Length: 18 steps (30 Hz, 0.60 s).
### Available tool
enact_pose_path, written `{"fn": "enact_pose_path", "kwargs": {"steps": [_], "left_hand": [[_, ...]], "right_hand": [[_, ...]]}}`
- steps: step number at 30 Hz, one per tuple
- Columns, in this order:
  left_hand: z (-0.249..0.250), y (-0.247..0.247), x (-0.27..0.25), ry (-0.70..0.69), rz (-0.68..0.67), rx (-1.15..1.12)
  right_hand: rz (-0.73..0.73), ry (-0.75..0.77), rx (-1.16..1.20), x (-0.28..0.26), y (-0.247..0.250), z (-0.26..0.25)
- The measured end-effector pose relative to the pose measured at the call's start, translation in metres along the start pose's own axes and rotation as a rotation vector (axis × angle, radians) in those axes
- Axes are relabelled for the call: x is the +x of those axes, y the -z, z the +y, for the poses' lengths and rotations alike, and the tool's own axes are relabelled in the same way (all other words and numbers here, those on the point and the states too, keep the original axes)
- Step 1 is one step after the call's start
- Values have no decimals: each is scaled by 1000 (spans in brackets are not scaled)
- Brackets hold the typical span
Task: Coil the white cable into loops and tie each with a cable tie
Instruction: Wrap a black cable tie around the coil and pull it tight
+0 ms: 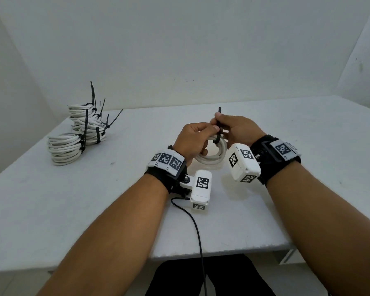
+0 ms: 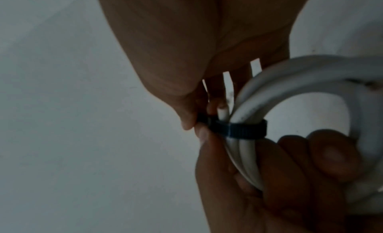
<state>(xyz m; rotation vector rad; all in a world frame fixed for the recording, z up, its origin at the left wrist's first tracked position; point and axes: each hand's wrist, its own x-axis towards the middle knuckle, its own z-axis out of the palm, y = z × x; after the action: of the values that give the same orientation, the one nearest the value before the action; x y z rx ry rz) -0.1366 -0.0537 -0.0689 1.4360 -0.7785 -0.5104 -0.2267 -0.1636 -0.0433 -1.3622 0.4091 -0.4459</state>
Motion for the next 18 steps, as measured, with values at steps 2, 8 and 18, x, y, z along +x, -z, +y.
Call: {"fn": "enact_pose_path", "kwargs": {"steps": [2,8,18], "left_hand": [[1,-1,0,15,-17,-20],[2,-5,0,33,-48,-3],[6,8,0,163,-155,-150]], "right_hand": [[42,17,-37,-2,0,-2],[131,57,-64,2,5,-1],[61,2,-149,3,-1,-1]]}}
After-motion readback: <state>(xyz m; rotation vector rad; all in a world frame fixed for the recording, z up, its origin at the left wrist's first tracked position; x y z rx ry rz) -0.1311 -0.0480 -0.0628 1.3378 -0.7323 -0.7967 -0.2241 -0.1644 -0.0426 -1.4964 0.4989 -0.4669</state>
